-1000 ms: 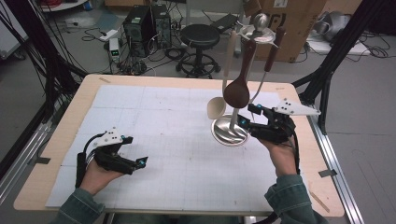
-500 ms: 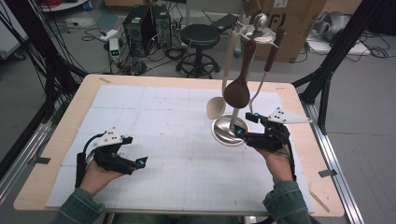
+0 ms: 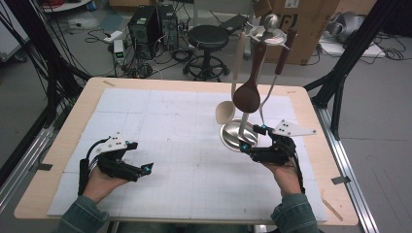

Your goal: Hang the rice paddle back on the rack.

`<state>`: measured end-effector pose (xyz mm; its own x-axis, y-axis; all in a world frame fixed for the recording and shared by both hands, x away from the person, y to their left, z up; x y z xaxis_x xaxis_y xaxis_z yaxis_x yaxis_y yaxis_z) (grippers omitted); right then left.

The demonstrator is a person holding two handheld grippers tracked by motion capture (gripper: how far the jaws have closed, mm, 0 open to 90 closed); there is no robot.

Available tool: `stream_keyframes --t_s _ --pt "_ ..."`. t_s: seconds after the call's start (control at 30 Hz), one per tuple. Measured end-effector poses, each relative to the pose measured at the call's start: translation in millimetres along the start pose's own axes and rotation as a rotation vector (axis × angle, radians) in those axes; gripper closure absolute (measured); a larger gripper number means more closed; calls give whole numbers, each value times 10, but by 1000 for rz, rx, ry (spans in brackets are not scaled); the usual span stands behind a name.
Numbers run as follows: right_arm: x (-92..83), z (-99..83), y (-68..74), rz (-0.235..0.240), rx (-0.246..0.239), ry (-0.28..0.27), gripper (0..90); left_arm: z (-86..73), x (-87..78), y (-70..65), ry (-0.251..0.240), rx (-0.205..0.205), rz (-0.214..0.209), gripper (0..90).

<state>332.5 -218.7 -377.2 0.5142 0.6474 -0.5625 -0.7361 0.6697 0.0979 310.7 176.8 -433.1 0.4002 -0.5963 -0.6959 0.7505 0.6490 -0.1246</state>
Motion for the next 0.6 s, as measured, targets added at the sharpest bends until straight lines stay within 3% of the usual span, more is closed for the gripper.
stream_keyframes --t_s 0.5,0.6 --pt "134 -228 74 23 -2 41 154 -13 -7 10 1 -3 0 16" --pt "140 -265 77 17 0 48 113 -17 -3 4 4 -4 -1 16"
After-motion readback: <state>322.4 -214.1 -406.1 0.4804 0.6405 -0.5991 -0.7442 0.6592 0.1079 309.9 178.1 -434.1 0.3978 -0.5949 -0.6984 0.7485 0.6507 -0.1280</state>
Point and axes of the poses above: each handheld gripper's, and its own axes: x roughly forward along the jaws, z roughly out of its top, y roughly to its left, the point moved 5 cm from there along x, roughly forward along the jaws, and after that the axes turned 15 degrees about y, right-handed, at the moved point
